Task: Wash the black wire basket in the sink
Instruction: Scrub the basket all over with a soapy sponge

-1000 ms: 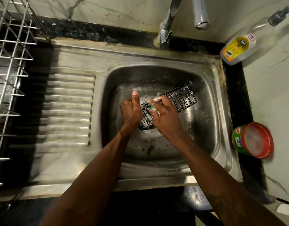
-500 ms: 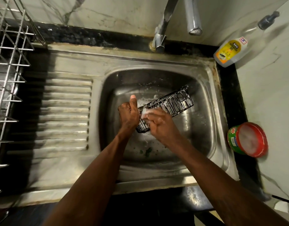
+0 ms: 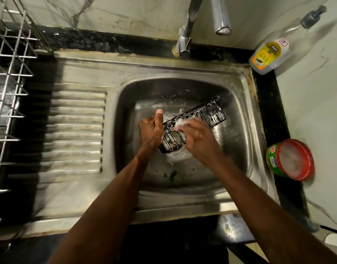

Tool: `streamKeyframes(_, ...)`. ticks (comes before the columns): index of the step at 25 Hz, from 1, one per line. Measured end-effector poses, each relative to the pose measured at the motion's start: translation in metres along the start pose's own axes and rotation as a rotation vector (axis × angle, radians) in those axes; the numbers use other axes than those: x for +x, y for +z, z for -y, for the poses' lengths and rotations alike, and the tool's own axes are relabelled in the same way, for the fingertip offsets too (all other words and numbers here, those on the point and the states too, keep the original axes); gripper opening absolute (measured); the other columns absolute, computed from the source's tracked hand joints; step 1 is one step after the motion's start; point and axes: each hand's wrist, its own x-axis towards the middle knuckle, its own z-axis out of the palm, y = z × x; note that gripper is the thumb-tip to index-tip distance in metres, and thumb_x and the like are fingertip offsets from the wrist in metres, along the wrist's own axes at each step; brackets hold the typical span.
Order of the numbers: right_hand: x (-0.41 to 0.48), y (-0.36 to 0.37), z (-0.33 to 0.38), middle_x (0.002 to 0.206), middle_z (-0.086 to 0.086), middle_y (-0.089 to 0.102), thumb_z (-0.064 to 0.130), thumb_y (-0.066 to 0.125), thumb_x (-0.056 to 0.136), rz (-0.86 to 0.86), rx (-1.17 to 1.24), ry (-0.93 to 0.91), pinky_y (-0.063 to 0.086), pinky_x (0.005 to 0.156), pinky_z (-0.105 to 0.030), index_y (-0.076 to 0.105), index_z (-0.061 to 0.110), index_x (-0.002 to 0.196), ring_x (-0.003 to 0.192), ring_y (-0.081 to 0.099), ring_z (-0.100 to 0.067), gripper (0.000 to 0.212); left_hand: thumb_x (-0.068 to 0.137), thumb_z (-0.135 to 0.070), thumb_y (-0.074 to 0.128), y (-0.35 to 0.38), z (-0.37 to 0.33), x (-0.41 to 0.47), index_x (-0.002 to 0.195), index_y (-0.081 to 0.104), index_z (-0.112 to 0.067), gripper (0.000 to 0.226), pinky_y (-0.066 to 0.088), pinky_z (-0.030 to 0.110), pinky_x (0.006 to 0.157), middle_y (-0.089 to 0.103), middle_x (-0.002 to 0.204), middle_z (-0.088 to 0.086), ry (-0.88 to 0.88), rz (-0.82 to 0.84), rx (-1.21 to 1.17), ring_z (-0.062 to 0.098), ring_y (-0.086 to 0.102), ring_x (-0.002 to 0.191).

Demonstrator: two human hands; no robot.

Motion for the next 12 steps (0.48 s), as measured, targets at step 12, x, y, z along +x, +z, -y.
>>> streamKeyframes(12, 0.029, -0.005, -0.031, 0.106, -0.01, 0.067, -0.003, 0.051, 0.092, -0.084, 0.008, 0.068, 0.056, 0.083, -0.042, 0.074, 0.008, 0.109, 0.095, 0.063, -0.022, 0.03, 0.095, -0.051, 0.055, -0.004, 0.001, 0.003, 0.051, 0.041, -0.006, 0.064, 0.023, 0.028, 0.044, 0.035, 0.047, 0.006, -0.083, 0.038, 0.015, 0.016, 0.029, 0.039)
